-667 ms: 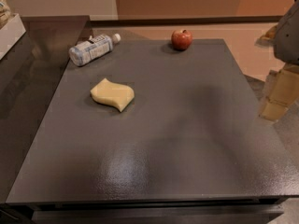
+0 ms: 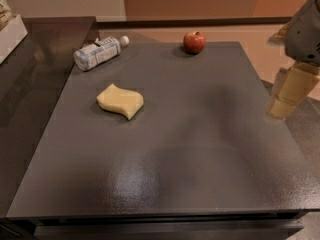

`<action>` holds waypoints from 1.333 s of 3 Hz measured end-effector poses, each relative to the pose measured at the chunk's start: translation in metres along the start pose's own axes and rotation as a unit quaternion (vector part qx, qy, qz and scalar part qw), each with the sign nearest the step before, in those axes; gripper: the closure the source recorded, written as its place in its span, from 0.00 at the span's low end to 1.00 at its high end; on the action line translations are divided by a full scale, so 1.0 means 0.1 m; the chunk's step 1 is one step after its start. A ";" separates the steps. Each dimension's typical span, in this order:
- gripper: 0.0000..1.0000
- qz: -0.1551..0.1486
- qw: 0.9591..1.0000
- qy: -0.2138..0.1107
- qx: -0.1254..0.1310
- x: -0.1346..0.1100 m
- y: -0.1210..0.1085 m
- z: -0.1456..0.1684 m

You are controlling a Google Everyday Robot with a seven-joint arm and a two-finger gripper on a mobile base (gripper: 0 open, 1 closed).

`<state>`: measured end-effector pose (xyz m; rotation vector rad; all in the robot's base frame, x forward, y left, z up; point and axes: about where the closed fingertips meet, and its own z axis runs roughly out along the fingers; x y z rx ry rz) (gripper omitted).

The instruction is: Move apple near sponge

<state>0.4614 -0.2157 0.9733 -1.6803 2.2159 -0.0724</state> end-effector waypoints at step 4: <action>0.00 0.119 0.987 -0.103 0.029 -0.27 -1.49 0.86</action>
Offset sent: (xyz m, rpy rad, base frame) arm 0.1369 -0.0134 -0.0318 0.2313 -0.0497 -0.1392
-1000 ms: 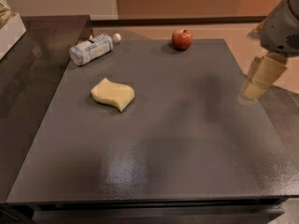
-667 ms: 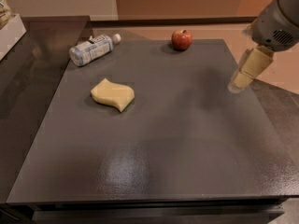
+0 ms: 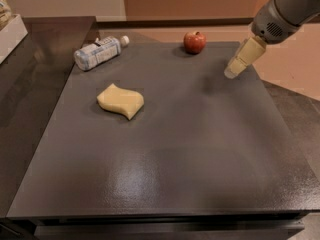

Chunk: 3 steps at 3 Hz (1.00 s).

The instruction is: Move apple near sponge

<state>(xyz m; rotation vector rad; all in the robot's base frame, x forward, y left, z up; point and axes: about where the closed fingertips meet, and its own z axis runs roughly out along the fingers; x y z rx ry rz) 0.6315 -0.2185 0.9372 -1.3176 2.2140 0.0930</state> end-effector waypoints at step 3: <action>0.00 0.071 0.995 -0.058 0.043 -0.55 -0.43 0.78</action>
Offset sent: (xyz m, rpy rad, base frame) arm 0.0974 0.0477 -0.0312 0.1072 -0.0993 -0.1693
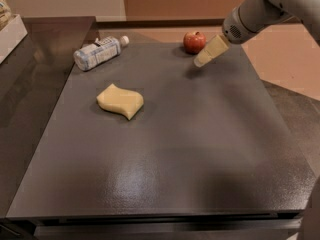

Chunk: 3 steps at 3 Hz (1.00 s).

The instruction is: Move apple near sponge

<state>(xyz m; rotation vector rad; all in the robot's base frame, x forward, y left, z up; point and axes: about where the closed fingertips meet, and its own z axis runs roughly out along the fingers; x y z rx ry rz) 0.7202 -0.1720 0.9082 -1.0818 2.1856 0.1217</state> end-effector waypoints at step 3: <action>0.00 0.089 0.994 -0.068 -0.017 -0.32 -0.34 0.62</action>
Offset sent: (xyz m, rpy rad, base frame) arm 0.0831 0.0159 -0.0146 0.2538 -0.0164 -0.1084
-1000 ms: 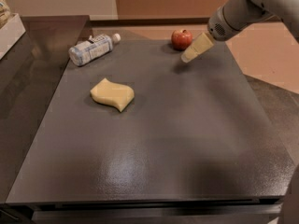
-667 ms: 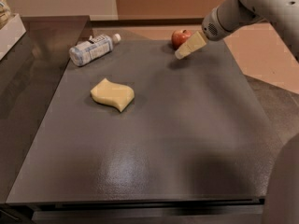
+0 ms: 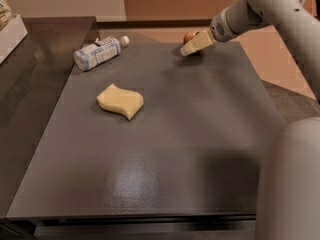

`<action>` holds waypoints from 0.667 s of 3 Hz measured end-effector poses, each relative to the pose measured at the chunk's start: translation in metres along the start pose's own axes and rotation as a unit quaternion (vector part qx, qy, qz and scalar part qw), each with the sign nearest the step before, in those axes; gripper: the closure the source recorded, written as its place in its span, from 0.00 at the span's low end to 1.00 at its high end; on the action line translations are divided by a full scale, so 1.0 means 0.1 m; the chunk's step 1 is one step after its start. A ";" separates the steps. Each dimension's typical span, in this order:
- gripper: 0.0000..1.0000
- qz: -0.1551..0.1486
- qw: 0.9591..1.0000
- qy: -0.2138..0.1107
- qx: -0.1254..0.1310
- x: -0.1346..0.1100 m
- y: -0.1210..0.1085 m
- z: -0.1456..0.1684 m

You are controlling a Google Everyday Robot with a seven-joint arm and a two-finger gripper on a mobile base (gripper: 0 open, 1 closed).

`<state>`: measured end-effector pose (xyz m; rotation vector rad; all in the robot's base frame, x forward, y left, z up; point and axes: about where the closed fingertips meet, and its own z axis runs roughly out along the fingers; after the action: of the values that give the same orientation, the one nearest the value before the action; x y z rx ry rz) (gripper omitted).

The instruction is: Move apple near sponge

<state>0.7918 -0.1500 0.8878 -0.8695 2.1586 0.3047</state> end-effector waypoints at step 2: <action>0.00 0.026 1.000 -0.014 -0.006 -0.10 -0.14 0.23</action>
Offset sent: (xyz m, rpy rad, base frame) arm 0.0470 -0.0022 -0.0026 0.0726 0.0115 -0.0447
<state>0.8192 -0.1452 0.8804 -0.8105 2.1580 0.3538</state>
